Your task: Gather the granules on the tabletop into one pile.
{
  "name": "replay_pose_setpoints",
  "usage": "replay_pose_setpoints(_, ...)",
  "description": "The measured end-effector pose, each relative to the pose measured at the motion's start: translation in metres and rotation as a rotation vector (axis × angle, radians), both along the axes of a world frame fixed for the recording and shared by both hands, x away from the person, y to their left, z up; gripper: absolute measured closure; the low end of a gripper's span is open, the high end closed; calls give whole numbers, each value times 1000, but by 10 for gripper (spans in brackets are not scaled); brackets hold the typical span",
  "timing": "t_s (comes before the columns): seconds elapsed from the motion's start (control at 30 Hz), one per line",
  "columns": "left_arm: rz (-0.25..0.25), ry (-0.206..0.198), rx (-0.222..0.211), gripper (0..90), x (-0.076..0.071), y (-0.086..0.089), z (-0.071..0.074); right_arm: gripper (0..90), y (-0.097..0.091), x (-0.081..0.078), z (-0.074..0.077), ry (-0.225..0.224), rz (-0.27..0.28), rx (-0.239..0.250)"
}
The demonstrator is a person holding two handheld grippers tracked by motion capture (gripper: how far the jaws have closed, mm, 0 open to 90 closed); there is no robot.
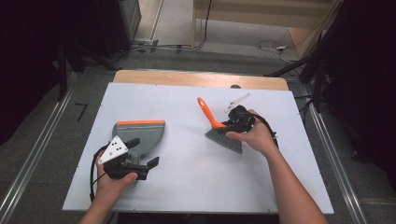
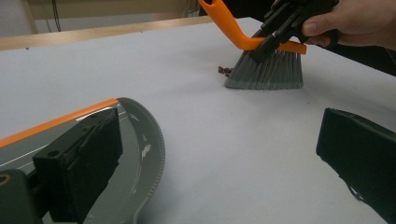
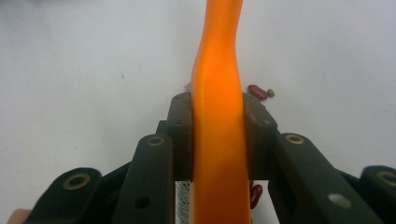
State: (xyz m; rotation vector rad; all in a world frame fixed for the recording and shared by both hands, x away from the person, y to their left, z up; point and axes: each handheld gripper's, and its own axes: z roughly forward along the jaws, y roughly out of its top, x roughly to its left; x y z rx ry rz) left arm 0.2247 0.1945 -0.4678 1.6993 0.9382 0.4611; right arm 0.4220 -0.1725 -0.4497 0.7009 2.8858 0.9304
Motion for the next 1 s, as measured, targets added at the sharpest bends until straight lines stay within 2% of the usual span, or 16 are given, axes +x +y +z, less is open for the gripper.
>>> replay_pose_setpoints(0.27, -2, 2, 2, 6, 0, 0, 0, 682, 0, 0, 1, -4, 2, 10)
replay_pose_setpoints(0.57, -3, 3, 2, 7, 0, -1, -1, 684, -3, -6, 12, -15, -7, 40)
replay_pose_setpoints(0.73, -3, 4, 3, 6, 1, -1, -1, 685, -9, -9, 20, -36, -11, 69)
replay_pose_setpoints(1.0, -6, 4, 4, 6, 1, -2, -1, 686, -8, -19, 30, -16, -3, 77)
